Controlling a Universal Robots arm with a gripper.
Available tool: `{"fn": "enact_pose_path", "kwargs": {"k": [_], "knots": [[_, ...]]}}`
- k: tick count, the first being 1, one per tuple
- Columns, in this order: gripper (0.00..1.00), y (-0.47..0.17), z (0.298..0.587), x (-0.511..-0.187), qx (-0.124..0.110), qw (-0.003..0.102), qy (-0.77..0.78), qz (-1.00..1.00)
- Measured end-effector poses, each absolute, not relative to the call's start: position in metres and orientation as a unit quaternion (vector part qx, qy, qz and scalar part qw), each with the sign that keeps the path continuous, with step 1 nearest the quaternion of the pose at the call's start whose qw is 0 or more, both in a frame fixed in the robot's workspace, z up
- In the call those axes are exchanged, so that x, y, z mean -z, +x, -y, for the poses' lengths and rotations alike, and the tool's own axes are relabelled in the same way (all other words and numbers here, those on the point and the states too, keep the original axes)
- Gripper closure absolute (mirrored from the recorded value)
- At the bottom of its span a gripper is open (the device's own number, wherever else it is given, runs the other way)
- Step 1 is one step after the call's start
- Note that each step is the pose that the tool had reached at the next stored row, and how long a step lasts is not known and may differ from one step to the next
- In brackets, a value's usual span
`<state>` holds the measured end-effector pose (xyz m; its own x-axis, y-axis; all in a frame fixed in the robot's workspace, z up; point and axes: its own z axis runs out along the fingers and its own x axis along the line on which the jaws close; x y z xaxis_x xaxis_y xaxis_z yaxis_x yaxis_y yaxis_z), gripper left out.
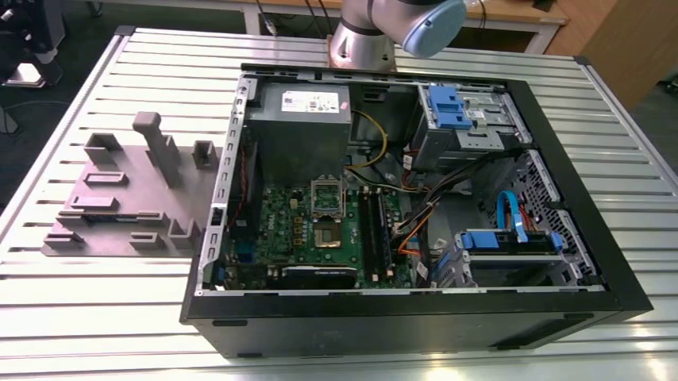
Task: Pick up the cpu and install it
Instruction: 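Pick up the cpu and move it towards the insertion slot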
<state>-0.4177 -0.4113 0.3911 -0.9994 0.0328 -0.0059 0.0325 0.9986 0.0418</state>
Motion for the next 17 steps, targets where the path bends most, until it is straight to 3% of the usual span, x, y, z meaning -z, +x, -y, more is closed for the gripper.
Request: {"fn": "enact_pose_path", "kwargs": {"k": [17], "knots": [[0.53,-0.4113,0.4113,-0.3911,-0.021,0.003,0.016,-1.000]]}}
